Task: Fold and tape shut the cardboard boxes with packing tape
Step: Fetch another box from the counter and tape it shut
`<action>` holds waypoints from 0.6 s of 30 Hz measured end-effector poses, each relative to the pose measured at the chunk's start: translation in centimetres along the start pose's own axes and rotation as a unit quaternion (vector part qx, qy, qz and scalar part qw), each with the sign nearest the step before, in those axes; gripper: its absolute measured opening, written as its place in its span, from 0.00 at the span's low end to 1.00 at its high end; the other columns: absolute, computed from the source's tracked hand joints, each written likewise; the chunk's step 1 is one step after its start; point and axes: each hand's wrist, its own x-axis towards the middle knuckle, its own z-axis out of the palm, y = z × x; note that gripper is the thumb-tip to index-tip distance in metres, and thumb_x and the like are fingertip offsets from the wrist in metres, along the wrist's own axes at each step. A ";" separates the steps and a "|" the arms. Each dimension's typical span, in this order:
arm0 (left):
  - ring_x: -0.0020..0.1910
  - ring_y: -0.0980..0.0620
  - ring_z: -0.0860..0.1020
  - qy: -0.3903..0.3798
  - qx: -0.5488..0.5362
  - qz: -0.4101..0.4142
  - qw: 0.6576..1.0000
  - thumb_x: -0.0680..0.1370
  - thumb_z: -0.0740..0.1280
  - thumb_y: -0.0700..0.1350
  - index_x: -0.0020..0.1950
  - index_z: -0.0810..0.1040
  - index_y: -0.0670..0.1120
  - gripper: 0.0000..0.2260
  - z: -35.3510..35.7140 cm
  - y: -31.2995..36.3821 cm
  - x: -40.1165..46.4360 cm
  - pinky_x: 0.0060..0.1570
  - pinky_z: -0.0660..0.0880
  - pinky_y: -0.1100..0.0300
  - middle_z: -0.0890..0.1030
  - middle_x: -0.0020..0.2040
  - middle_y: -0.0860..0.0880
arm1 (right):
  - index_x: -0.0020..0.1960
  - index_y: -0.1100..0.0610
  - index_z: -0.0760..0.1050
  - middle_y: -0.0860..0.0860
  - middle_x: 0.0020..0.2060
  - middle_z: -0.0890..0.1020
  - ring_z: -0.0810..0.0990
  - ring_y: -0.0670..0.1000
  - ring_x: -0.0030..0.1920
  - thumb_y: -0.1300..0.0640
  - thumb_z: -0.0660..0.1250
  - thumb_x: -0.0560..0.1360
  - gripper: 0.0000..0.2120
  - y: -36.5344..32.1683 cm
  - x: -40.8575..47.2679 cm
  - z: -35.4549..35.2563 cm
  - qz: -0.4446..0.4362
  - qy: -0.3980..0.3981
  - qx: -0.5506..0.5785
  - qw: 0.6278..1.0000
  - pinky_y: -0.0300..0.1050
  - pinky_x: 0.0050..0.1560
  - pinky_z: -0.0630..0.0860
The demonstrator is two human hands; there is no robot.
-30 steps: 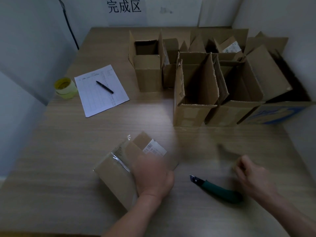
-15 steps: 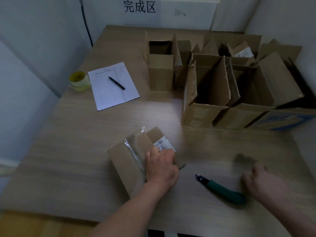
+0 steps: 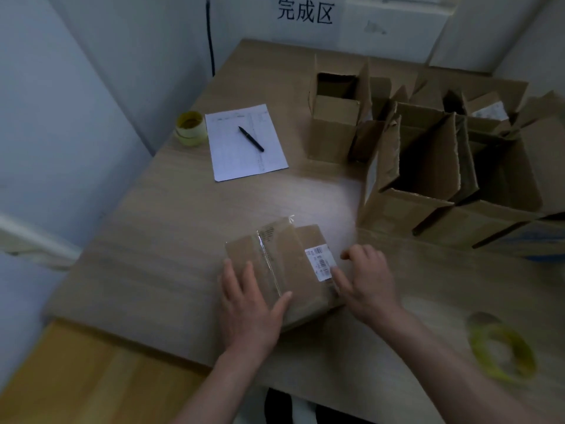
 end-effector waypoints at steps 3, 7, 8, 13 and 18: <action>0.75 0.41 0.58 -0.063 -0.027 0.052 0.996 0.72 0.62 0.70 0.79 0.45 0.52 0.45 1.5 -0.4 -0.3 0.68 0.63 0.55 0.37 0.79 0.46 | 0.61 0.52 0.73 0.51 0.58 0.75 0.72 0.54 0.56 0.46 0.67 0.76 0.17 -1.8 0.5 1.6 -0.025 -0.020 0.037 0.999 0.46 0.50 0.69; 0.77 0.43 0.56 -0.089 -0.010 0.138 0.986 0.73 0.61 0.69 0.80 0.47 0.52 0.43 3.2 0.5 -0.6 0.68 0.61 0.58 0.38 0.79 0.44 | 0.76 0.55 0.62 0.55 0.77 0.60 0.58 0.55 0.76 0.45 0.63 0.78 0.29 -1.6 1.7 2.8 -0.052 -0.042 0.021 0.998 0.52 0.74 0.62; 0.77 0.44 0.55 -0.085 -0.008 0.144 0.986 0.73 0.61 0.70 0.80 0.47 0.52 0.43 3.3 0.6 -0.5 0.69 0.60 0.58 0.38 0.79 0.44 | 0.77 0.56 0.58 0.55 0.79 0.56 0.54 0.54 0.78 0.44 0.61 0.79 0.31 -1.4 2.1 3.0 -0.050 -0.056 0.012 0.997 0.50 0.76 0.56; 0.78 0.47 0.52 -0.071 -0.040 0.162 0.984 0.74 0.59 0.69 0.80 0.49 0.53 0.40 3.8 0.2 -0.6 0.70 0.58 0.59 0.39 0.80 0.47 | 0.80 0.57 0.48 0.54 0.80 0.45 0.45 0.51 0.79 0.43 0.60 0.80 0.36 -0.7 2.9 4.8 0.025 -0.090 0.078 0.993 0.38 0.73 0.41; 0.77 0.55 0.51 -0.065 -0.149 0.113 0.980 0.76 0.68 0.57 0.79 0.49 0.48 0.40 3.5 0.6 -0.4 0.67 0.44 0.76 0.48 0.79 0.52 | 0.81 0.52 0.48 0.52 0.79 0.58 0.57 0.51 0.77 0.44 0.65 0.79 0.39 0.0 3.3 4.9 0.103 -0.071 0.202 0.971 0.39 0.72 0.55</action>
